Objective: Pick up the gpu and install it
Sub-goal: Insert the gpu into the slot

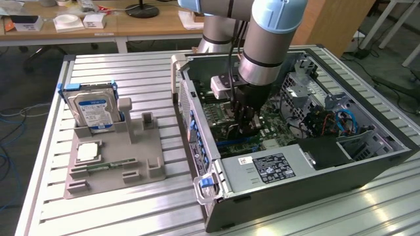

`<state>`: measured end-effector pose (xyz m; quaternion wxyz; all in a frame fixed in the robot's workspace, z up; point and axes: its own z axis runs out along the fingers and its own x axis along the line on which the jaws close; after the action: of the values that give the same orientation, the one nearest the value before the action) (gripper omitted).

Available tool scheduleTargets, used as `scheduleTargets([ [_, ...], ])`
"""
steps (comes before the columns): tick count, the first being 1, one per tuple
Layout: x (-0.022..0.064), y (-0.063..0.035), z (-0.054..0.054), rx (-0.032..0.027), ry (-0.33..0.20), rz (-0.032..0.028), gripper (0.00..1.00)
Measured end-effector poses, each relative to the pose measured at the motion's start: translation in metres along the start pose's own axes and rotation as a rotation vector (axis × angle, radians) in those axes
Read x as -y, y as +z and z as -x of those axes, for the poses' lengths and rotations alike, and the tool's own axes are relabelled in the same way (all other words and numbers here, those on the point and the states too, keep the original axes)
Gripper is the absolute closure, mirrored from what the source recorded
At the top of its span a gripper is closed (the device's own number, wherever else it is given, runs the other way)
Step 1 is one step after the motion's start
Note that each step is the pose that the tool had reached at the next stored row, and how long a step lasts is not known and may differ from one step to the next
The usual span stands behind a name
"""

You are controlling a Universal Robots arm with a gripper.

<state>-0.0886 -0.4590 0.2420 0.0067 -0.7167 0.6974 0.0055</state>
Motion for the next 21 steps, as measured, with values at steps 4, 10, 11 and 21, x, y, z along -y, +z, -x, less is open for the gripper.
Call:
scheduleTargets([
  [4, -0.0005, 0.001, 0.0001, 0.0003, 0.0, -0.0001, 0.73],
  [10, -0.0006, 0.0007, 0.0001, 0.0007, 0.0, -0.0003, 0.73],
  [11, -0.0005, 0.0001, 0.0002, 0.0015, 0.0, -0.0008, 0.73],
  [21, -0.0006, -0.0018, -0.0004, 0.0003, 0.001, -0.0001, 0.73],
])
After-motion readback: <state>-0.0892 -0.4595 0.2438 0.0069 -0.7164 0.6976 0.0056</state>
